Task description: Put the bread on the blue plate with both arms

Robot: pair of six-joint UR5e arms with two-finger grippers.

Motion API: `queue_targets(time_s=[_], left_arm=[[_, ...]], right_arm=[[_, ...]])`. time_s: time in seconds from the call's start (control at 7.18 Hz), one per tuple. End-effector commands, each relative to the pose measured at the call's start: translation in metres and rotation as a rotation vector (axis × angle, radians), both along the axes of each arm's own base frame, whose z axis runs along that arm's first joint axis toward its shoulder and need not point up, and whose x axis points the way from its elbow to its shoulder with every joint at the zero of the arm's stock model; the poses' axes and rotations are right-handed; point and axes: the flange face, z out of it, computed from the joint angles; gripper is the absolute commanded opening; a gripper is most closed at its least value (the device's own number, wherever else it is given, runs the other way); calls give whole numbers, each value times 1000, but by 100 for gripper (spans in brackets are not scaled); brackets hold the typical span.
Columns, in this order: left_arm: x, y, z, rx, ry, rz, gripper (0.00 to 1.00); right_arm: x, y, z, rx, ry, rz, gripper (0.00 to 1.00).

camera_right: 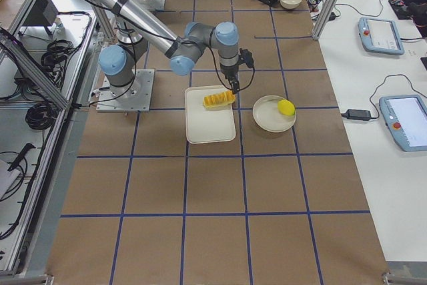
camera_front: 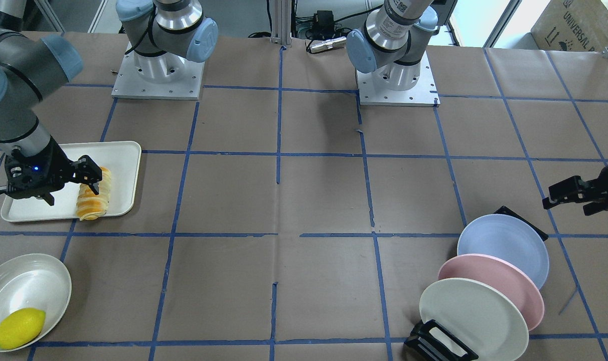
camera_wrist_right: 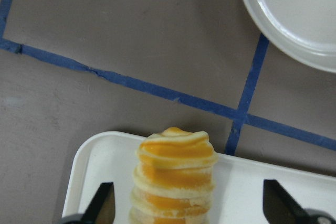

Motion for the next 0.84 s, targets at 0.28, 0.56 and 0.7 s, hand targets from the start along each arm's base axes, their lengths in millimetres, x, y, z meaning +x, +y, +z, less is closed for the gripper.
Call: queue_targets(time_s=[0.28, 0.56, 0.7], left_arm=[[45, -52, -99, -18, 109, 23, 100], [43, -57, -120, -3, 153, 31, 99], [38, -54, -128, 10, 174, 39, 98]], right_arm=[[-15, 22, -37, 47, -35, -48, 77], [-12, 29, -52, 81, -51, -61, 32], [-11, 28, -42, 75, -38, -106, 27]])
